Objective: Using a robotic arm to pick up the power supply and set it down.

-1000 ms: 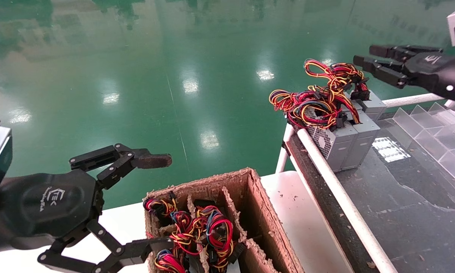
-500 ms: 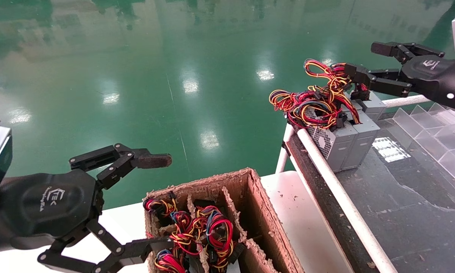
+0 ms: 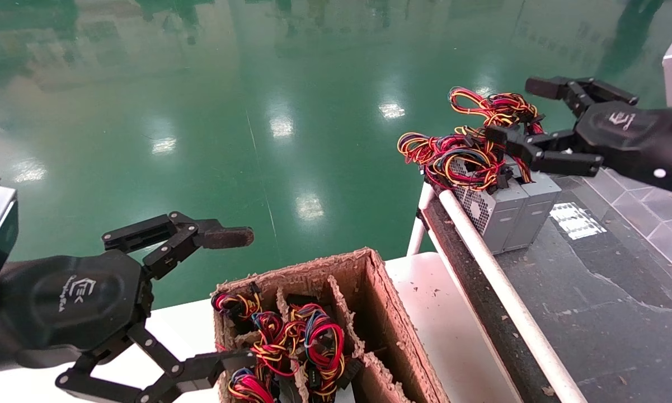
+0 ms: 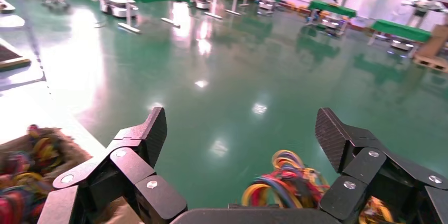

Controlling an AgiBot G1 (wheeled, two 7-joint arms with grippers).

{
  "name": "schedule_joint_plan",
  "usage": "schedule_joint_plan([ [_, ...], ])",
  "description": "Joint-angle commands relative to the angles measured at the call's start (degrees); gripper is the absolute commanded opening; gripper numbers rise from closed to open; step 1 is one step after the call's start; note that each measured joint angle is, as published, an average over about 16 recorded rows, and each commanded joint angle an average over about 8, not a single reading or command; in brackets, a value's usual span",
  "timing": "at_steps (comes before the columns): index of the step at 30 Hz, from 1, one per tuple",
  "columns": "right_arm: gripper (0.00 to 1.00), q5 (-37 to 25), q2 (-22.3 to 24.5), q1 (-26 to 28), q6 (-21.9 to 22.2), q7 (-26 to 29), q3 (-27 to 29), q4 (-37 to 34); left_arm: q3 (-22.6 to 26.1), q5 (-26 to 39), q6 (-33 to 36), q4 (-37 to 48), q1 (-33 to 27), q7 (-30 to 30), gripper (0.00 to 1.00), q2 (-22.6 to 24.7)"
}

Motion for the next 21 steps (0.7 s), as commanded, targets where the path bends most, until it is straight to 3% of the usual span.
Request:
schedule_joint_plan([
  [1, 1.00, 0.9, 0.5, -1.5, -0.4, 0.8, 0.2, 2.4, 0.0, 0.0, 0.0, 0.0, 0.0, 0.0, 1.00, 0.0],
  [21, 1.00, 9.8, 5.4, -16.2, -4.2, 9.3, 2.5, 27.0, 0.0, 0.0, 0.0, 0.0, 0.0, 0.0, 1.00, 0.0],
])
